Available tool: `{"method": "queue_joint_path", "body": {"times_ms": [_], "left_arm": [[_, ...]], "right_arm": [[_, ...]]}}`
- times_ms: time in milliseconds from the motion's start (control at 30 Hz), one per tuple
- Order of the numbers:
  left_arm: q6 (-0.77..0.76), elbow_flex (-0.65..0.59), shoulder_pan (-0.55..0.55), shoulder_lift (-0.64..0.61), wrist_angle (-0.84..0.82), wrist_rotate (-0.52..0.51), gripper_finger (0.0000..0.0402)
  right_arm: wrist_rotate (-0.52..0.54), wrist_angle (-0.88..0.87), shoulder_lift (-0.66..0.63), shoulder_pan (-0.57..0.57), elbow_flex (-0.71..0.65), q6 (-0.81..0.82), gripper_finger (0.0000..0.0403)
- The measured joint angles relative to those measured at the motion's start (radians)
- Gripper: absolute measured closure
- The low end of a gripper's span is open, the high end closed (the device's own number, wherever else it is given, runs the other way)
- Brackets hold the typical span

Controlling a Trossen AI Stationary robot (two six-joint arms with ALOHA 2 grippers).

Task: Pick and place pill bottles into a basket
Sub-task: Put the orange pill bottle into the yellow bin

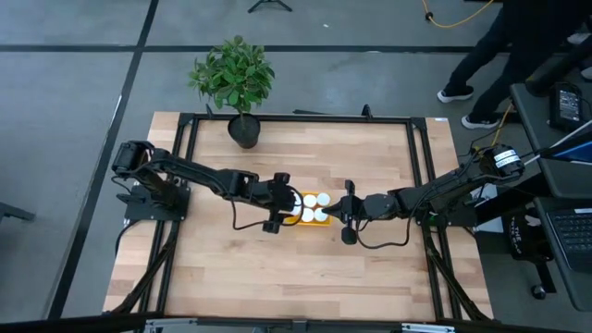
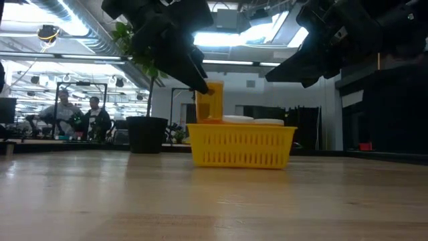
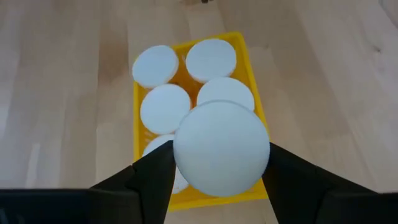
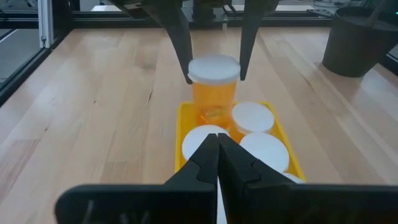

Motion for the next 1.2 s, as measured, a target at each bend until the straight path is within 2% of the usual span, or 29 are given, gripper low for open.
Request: {"method": "queue_joint_path", "body": {"times_ms": [433,600,1200], "left_arm": [[0.0,-0.001,0.004,0.037,0.018,0.033,0.0185],[0.0,-0.001,0.004,0.073,0.017,0.016,0.0185],[0.018,-0.001,0.002,0.066,0.017,-0.002,0.0176]], "right_arm": [[0.0,-0.001,0.0,0.0,0.0,0.0,0.0398],[0.0,-0.002,0.0,0.0,0.0,0.001,0.0398],[0.0,-0.002,0.0,0.0,0.0,0.0,0.0398]]}}
